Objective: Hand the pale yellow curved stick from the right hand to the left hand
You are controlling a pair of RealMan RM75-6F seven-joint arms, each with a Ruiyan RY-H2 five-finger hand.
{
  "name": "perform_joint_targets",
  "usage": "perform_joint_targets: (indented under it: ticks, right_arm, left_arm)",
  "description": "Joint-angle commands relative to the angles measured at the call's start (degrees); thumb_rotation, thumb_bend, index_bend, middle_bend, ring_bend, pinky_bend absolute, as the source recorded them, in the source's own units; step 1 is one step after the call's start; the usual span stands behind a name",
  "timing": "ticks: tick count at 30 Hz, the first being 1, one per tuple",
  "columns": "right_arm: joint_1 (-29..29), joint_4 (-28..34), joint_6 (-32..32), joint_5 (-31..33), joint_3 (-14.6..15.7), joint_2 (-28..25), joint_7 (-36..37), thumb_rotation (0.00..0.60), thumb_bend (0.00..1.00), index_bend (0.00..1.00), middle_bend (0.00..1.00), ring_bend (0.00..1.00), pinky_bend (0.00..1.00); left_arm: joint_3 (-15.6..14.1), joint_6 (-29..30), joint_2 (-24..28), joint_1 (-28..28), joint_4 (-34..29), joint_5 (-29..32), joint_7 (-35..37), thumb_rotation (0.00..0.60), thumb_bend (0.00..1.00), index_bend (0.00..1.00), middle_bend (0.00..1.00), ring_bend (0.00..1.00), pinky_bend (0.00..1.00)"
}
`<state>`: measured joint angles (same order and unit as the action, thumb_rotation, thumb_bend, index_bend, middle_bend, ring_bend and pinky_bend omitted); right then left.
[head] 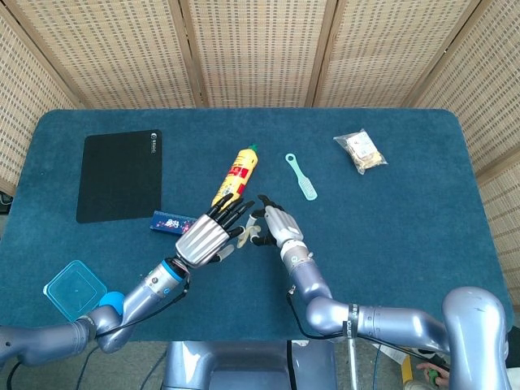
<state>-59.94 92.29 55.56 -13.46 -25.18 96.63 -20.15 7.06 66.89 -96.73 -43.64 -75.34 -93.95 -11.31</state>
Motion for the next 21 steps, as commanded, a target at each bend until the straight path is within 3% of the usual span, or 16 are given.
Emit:
perform_joint_targets:
  ticks: [1, 21]
  right_arm:
    - [0.00, 0.03, -0.03, 0.00, 0.02, -0.01, 0.11, 0.600, 0.71, 0.75, 0.04, 0.00, 0.00]
    - [0.41, 0.82, -0.51, -0.14, 0.04, -0.65, 1.71, 0.600, 0.71, 0.75, 0.04, 0.00, 0.00]
  left_arm:
    - [0.16, 0.01, -0.39, -0.22, 0.04, 0.12, -0.36, 0.600, 0.36, 0.47, 0.00, 0.00, 0.00]
    - [0.87, -0.34, -1.94, -0.88, 1.16, 2.12, 0.16, 0.600, 0.38, 0.51, 0.00, 0.00, 0.00]
